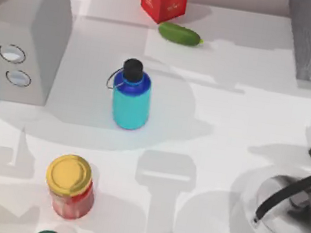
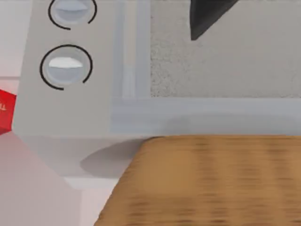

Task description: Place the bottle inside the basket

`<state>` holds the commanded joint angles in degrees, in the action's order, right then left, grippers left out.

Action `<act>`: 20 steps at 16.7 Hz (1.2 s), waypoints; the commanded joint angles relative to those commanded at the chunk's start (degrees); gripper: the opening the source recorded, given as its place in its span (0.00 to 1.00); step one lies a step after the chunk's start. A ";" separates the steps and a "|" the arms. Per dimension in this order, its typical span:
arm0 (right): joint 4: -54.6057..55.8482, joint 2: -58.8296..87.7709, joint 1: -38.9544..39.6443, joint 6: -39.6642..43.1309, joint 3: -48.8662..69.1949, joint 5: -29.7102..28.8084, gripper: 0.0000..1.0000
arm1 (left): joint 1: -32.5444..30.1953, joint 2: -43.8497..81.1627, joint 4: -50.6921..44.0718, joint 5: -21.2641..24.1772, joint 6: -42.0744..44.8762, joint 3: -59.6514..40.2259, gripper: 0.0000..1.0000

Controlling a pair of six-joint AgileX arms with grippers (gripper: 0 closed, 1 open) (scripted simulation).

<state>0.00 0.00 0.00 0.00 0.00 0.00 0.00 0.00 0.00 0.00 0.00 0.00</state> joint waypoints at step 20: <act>0.00 0.00 0.00 0.00 0.00 0.00 1.00 | -10.15 83.28 62.33 22.29 2.10 -18.74 1.00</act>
<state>0.00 0.00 0.00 0.00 0.00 0.00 -10.15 83.28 62.33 22.29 2.10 -18.74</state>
